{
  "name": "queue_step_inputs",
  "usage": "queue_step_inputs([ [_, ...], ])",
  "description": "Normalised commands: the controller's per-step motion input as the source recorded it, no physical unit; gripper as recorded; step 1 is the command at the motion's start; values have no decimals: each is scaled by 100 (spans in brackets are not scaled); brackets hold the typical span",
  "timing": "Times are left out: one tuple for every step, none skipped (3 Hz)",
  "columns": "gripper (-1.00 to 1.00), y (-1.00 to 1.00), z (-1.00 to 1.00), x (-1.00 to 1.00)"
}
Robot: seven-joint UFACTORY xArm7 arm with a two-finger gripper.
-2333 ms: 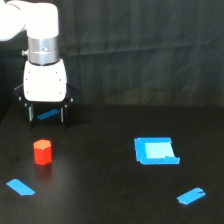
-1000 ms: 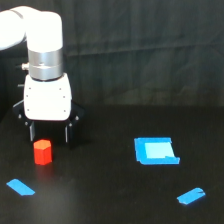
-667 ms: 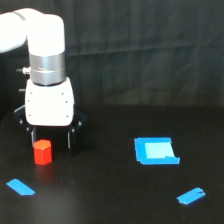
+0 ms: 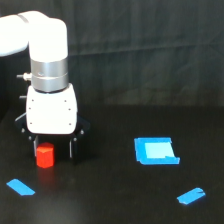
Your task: Pick up the red object from the table
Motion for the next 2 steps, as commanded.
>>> queue_step_inputs([
  [-100, 4, -15, -1],
  [-100, -3, -18, -3],
])
